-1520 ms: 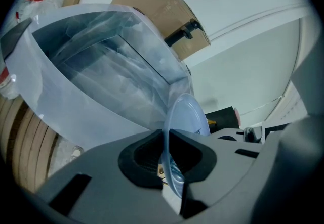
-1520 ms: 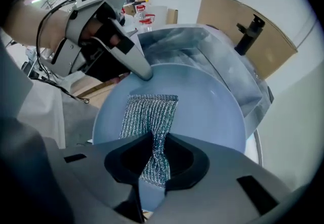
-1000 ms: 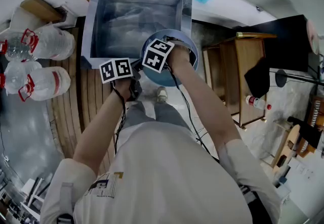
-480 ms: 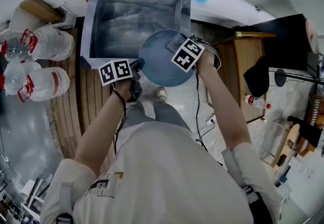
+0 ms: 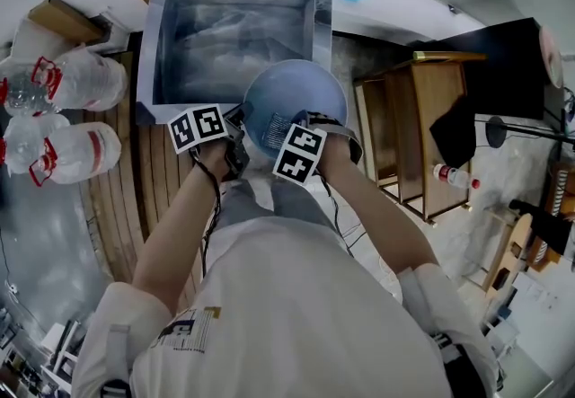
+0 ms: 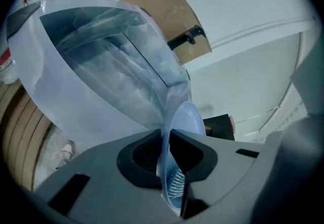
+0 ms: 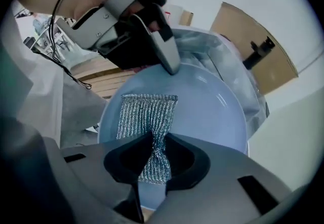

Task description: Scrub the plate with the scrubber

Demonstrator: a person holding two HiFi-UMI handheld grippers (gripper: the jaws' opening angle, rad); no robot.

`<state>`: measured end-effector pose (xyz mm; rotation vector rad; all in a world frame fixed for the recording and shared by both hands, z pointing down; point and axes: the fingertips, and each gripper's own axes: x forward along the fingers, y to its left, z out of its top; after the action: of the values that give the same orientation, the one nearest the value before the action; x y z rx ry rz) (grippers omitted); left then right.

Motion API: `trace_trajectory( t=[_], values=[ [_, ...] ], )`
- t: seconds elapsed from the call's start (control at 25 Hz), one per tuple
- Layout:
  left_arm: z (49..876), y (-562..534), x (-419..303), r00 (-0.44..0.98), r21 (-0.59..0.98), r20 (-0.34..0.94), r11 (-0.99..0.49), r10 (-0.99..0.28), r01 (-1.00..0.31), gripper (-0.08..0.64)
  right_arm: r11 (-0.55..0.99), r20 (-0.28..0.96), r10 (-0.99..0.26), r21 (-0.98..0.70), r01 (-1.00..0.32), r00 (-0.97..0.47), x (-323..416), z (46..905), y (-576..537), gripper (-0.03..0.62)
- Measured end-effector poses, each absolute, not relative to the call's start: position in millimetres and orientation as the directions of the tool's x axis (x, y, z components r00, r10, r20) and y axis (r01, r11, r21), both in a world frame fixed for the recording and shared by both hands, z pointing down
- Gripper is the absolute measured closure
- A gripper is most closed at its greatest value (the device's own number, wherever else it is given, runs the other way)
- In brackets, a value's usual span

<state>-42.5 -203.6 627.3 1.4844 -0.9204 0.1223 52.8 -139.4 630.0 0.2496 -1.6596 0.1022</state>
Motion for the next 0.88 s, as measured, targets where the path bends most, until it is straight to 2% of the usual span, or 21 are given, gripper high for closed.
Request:
trace_trajectory(
  t=[0.12, 0.32, 0.48, 0.68, 0.88],
  values=[
    [627.0, -203.8, -41.8, 0.68, 0.798, 0.579, 0.142, -0.451, -0.585, 0.497, 0.977, 0.986, -0.106, 0.08, -0.198, -0.125, 32.1, 631.9, -150.3, 0.485],
    [626.6, -196.2, -40.8, 0.697, 0.802, 0.571, 0.111, -0.433, -0.587, 0.504, 0.947, 0.976, -0.104, 0.039, -0.319, -0.191, 23.7, 631.4, -199.0, 0.483],
    [626.0, -193.0, -40.6, 0.696, 0.797, 0.574, 0.1, -0.431, -0.595, 0.505, 0.935, 0.974, -0.166, 0.106, -0.338, -0.155, 27.0, 630.8, -240.3, 0.483],
    [626.0, -189.7, -39.4, 0.701, 0.813, 0.558, 0.125, -0.444, -0.568, 0.505, 0.882, 0.955, -0.266, 0.187, -0.432, -0.128, 51.2, 630.5, -288.5, 0.485],
    [624.6, -184.9, -41.8, 0.687, 0.797, 0.573, 0.106, -0.447, -0.595, 0.506, 0.884, 0.942, -0.336, 0.312, -0.347, -0.009, 101.5, 625.0, -293.2, 0.486]
  ],
)
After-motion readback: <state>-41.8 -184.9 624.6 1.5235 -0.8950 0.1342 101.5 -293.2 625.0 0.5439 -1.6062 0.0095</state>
